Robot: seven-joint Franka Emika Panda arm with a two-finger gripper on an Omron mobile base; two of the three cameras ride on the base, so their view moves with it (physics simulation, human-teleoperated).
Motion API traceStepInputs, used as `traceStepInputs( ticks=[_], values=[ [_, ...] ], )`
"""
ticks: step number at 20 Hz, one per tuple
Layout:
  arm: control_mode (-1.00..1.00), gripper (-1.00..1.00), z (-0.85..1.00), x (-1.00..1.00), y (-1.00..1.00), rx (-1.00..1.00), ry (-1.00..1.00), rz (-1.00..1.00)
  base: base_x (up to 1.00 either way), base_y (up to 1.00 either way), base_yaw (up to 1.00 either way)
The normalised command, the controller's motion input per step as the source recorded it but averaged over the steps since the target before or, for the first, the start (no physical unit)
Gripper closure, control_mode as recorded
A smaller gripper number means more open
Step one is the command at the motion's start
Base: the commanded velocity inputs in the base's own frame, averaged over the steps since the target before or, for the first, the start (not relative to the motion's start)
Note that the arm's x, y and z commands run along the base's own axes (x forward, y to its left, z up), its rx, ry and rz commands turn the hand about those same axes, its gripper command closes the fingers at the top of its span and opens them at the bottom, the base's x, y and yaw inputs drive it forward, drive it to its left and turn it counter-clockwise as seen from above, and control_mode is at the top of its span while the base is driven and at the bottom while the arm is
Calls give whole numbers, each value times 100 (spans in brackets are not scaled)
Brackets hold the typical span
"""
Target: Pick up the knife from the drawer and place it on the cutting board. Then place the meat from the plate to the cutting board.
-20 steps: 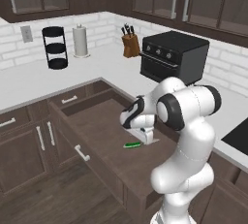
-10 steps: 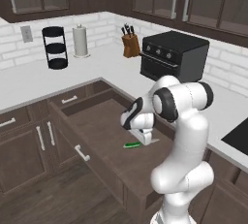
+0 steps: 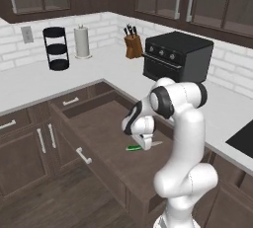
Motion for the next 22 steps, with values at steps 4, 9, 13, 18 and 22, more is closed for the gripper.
traceStepInputs(
  ticks=[4, 9, 13, 18, 22],
  values=[
    [-100, -100, -22, 22, -3, 0, 0, -2, 0, 0, 0],
    [-100, -100, -13, 24, -1, 0, 0, 0, 0, 0, 0],
    [-100, -100, -25, 24, 0, 0, 0, 0, 0, 0, 0],
    [-100, -100, -36, 6, 0, 0, 0, 0, 0, 0, 0],
    [-100, -100, -47, 0, 0, 0, 0, 0, 0, 0, 0]
  ],
)
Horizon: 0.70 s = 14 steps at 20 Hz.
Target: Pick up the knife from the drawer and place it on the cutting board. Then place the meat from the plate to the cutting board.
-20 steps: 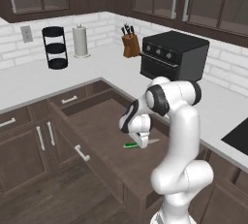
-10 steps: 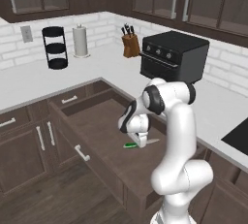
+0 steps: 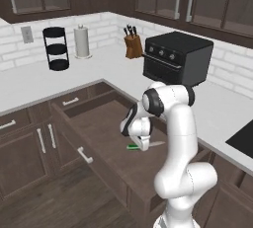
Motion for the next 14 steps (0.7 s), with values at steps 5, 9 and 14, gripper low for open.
traceStepInputs(
  ticks=[5, 9, 14],
  values=[
    [-100, -100, -25, 0, 0, 0, 0, 0, 0, 0, 0],
    [-100, 100, -19, -1, 0, 0, 0, 0, 0, 0, 0],
    [-100, 100, -5, -2, 3, 0, 0, 0, 0, 0, 0]
  ],
)
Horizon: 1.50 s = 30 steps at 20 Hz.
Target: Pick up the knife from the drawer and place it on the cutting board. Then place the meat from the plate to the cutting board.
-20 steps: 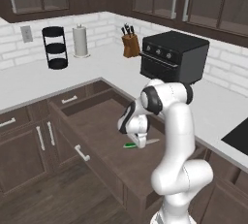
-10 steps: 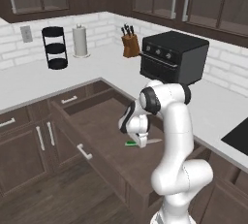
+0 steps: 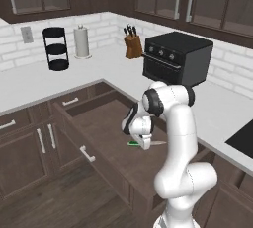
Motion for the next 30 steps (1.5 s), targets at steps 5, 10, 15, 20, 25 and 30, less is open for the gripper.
traceStepInputs(
  ticks=[5, 10, 15, 20, 25, 30],
  values=[
    [-100, 100, 0, -4, 27, 0, -2, 0, 0, 0, 0],
    [-100, 100, 20, 0, 33, -7, 0, -6, 0, 0, 0],
    [-100, 100, 63, -26, 35, -13, 0, 0, 0, 0, 0],
    [-100, 100, 89, -57, 14, -5, -15, 0, 0, 0, 0],
    [-100, 100, 100, -60, 0, 0, -20, 0, 0, 0, 0],
    [-100, 100, 100, -20, 0, -1, -4, 7, 0, 0, 0]
  ],
)
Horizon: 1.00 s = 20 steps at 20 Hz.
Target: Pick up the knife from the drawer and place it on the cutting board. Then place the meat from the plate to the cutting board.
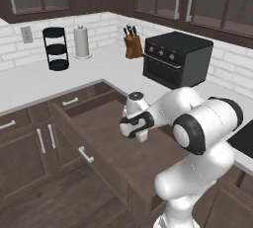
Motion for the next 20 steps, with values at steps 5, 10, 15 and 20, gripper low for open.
traceStepInputs(
  ticks=[5, 10, 15, 20],
  values=[
    [-100, 100, 100, 0, 0, -3, 16, 29, 0, 0, 0],
    [-100, 100, 100, 0, -2, -5, 26, 42, 0, 0, 0],
    [-100, 100, 70, -22, -18, -6, 0, 64, 0, 0, 0],
    [-100, 100, 28, -63, -18, -5, -13, 65, 0, 0, 0]
  ],
)
